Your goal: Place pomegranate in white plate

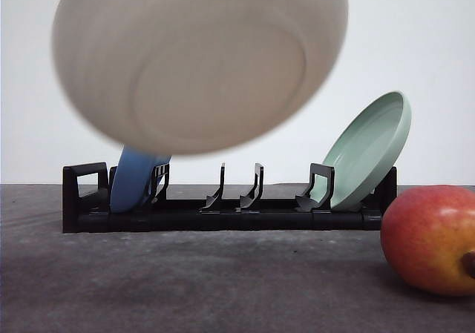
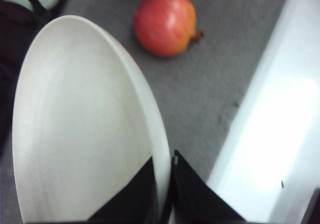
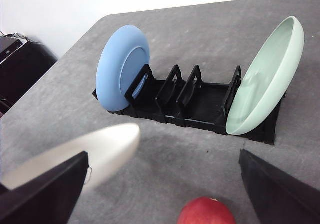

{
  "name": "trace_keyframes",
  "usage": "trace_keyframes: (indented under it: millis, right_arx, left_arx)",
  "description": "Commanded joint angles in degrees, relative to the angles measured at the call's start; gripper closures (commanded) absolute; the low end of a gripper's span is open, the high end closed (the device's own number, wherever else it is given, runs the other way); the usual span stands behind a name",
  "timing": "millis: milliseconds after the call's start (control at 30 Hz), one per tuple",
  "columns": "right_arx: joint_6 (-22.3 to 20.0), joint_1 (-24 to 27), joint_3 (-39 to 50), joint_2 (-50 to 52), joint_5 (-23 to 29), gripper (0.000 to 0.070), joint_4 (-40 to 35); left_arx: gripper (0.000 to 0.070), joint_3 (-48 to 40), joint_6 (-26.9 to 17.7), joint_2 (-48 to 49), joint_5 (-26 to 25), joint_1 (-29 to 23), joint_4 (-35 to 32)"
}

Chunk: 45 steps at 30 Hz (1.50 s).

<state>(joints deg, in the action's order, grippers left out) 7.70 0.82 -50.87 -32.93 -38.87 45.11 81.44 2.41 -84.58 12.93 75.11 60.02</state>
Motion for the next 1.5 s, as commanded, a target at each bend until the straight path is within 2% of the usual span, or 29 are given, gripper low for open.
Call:
trace_keyframes:
  millis: [0, 133, 333, 467, 733, 933, 1000, 1033, 1167, 1200, 1233, 1467]
  right_arx:
    - [-0.3, 0.1, -0.9, -0.3, -0.1, 0.0086, -0.2]
    - [-0.5, 0.1, -0.9, -0.3, -0.1, 0.0087, -0.2]
    - [-0.6, -0.2, -0.9, -0.3, -0.1, 0.0087, 0.0]
    - [-0.7, -0.8, -0.9, -0.3, -0.1, 0.0087, 0.0]
    - [-0.6, -1.2, -0.9, -0.3, -0.1, 0.0086, 0.0]
    - [-0.6, -1.3, -0.9, -0.3, -0.2, 0.0087, 0.0]
    - [-0.6, -1.5, -0.9, -0.3, -0.2, 0.0087, 0.0]
    - [-0.6, -1.5, -0.9, -0.3, -0.2, 0.0087, 0.0]
    - [-0.5, -1.5, -0.9, -0.3, -0.2, 0.0086, 0.0]
    - [-0.4, -1.6, -0.9, -0.3, -0.2, 0.0087, 0.0]
    - [-0.3, -1.7, -0.9, -0.3, -0.2, 0.0087, 0.0]
    - [2.1, -5.5, -0.9, -1.1, -0.2, 0.0086, 0.0]
  left_arx:
    - [0.0690, -1.6, 1.4, -0.1, 2.6, 2.2, -1.8]
    - [0.0690, -7.9, 1.5, -0.1, 8.9, 5.4, -8.2]
    - [0.0690, -17.2, 4.5, -1.0, 10.6, 7.1, -15.6]
    - [0.0690, -21.7, 5.8, -2.9, 16.9, 7.1, -19.4]
    - [0.0689, -23.4, 6.2, -7.7, 17.5, 7.1, -26.5]
    - [0.0647, -23.4, 6.2, -10.3, 17.5, 6.7, -26.8]
    - [0.0556, -23.4, 6.2, -10.4, 17.5, 6.6, -26.3]
    - [0.0490, -23.4, 6.3, -10.4, 17.5, 6.6, -26.3]
    - [0.0108, -22.9, 6.7, -10.3, 17.5, 6.2, -25.5]
    - [0.0058, -22.6, 7.2, -10.3, 17.5, 6.1, -24.9]
    - [0.0037, -22.3, 7.9, -10.3, 17.5, 6.1, -24.4]
    - [0.0035, -20.1, 15.8, -6.7, 17.5, 5.9, -17.7]
